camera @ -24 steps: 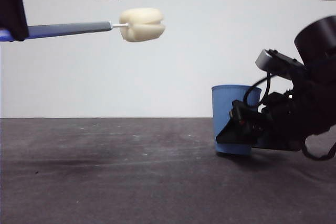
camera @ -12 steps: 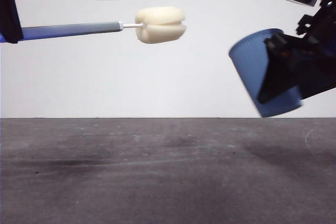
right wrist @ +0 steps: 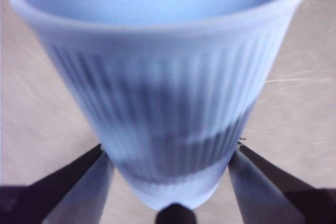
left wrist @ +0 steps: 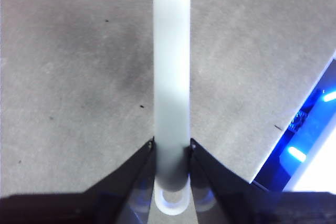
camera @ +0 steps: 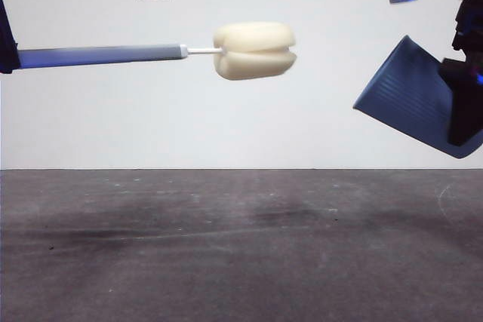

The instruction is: Pick up the cup brush,pick up the cup,insert the brush into the cup,clean the cup,put the cup brush back,put the cup back to the fixed position on the table

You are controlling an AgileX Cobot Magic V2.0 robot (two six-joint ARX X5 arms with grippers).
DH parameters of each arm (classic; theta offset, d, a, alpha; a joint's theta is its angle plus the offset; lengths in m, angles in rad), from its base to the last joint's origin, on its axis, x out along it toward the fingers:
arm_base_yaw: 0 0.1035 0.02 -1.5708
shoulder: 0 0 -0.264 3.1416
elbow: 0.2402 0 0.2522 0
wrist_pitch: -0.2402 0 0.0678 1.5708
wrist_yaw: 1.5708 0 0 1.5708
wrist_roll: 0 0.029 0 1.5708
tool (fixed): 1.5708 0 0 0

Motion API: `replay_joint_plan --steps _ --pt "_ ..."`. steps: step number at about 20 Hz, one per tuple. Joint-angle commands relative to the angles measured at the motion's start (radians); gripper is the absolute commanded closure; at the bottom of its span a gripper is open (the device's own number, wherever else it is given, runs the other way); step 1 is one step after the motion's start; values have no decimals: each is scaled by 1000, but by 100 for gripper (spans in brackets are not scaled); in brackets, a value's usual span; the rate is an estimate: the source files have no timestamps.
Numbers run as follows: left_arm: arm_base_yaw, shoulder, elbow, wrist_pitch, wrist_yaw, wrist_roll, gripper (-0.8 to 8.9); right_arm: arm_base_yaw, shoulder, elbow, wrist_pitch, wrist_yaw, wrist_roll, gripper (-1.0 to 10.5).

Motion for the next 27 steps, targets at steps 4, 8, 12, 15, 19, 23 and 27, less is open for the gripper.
replay_joint_plan --steps 4,8,12,15,19,23,27 --pt "-72 63 -2 5 0 40 822 59 32 16 21 141 -259 959" --pt "-101 122 -2 40 -1 16 822 107 32 17 43 178 -332 959" --pt "-115 148 -2 58 0 13 822 155 49 17 64 257 -425 959" --pt "-121 148 -2 63 0 9 822 192 84 17 73 277 -462 959" --pt "-121 151 -2 65 4 -2 822 242 124 17 119 292 -468 959" --pt "-121 206 -2 65 36 -13 822 283 143 17 137 301 -492 959" --pt "-157 269 -2 161 71 -44 822 324 150 17 141 300 -516 959"
